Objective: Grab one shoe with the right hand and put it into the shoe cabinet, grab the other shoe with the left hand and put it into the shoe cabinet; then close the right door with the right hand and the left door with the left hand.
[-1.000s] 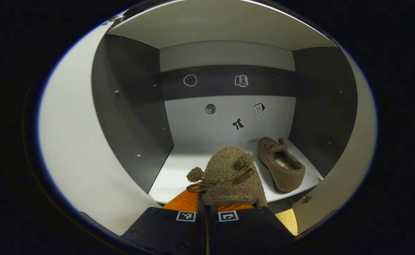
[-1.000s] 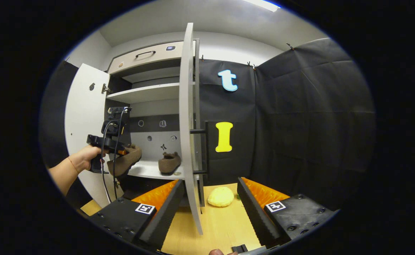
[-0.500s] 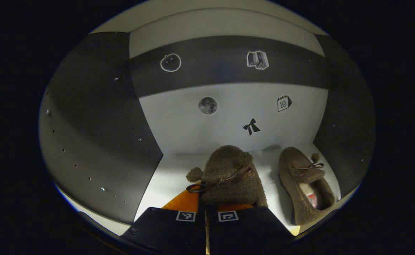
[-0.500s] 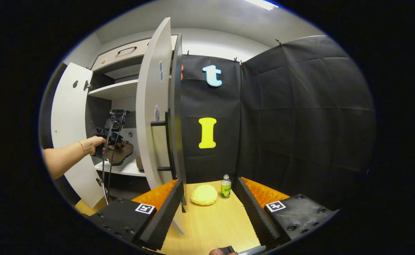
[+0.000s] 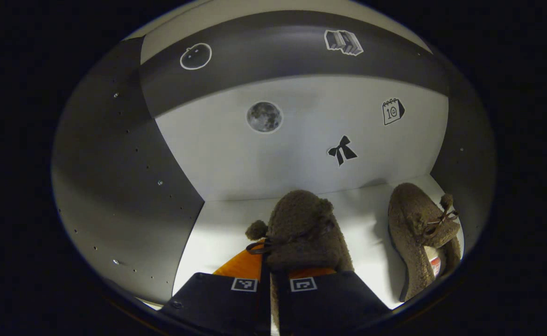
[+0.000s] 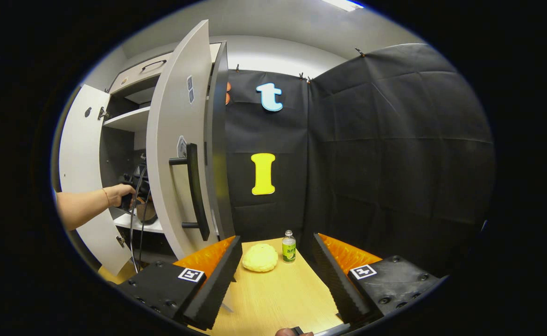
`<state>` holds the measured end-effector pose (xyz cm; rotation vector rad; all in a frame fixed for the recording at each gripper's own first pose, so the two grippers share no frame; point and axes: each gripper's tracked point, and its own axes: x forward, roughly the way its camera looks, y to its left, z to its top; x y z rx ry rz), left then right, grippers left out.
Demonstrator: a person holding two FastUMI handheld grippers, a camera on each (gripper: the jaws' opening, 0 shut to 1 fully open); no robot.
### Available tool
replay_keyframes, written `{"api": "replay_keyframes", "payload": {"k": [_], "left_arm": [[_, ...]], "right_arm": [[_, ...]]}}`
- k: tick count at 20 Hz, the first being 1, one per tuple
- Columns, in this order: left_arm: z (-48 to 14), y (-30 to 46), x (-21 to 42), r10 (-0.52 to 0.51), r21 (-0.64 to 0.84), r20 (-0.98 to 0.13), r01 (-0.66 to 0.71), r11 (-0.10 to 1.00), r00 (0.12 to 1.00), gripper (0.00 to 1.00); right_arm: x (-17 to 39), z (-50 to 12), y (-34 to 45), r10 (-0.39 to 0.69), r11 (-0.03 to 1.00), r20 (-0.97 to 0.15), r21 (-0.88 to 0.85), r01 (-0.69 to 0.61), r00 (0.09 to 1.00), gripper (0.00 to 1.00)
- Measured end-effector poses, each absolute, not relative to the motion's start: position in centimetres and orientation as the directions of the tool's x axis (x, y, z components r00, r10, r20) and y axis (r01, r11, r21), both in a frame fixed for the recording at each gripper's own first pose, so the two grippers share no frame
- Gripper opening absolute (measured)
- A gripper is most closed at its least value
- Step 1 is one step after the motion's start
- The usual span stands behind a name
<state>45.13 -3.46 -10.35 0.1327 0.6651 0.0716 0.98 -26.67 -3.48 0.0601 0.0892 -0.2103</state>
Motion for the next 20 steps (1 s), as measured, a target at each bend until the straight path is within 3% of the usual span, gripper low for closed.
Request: {"api": "replay_keyframes", "payload": {"k": [7, 9, 12, 15, 17, 20], "left_arm": [[-9.7, -3.3, 44.0, 0.111, 0.189, -0.607, 0.007, 0.982, 0.787, 0.30], [-8.8, -3.7, 43.3, 0.104, 0.193, -0.584, 0.013, 0.981, 0.805, 0.54], [-7.0, -4.2, 41.7, 0.100, 0.223, -0.532, 0.025, 0.974, 0.841, 0.75], [-4.6, -5.4, 39.5, 0.058, 0.218, -0.455, 0.048, 0.975, 0.889, 0.82], [-2.8, -6.4, 37.8, 0.019, 0.182, -0.403, 0.060, 0.981, 0.915, 0.94], [0.2, -7.3, 34.9, -0.034, 0.172, -0.318, 0.092, 0.981, 0.948, 0.96]], "right_arm": [[1.1, -3.5, -26.0, -0.197, 0.977, -0.099, 0.066, 0.204, 0.975, 0.98], [1.1, -3.4, -25.9, -0.196, 0.977, -0.097, 0.069, 0.203, 0.976, 0.98], [1.3, -3.4, -25.9, -0.190, 0.977, -0.104, 0.083, 0.199, 0.976, 0.98], [2.3, -3.4, -25.9, -0.177, 0.975, -0.115, 0.117, 0.191, 0.977, 0.97], [3.3, -3.2, -26.0, -0.167, 0.975, -0.122, 0.126, 0.182, 0.978, 0.98], [4.6, -2.4, -25.4, -0.127, 0.975, -0.119, 0.170, 0.146, 0.985, 1.00]]}}
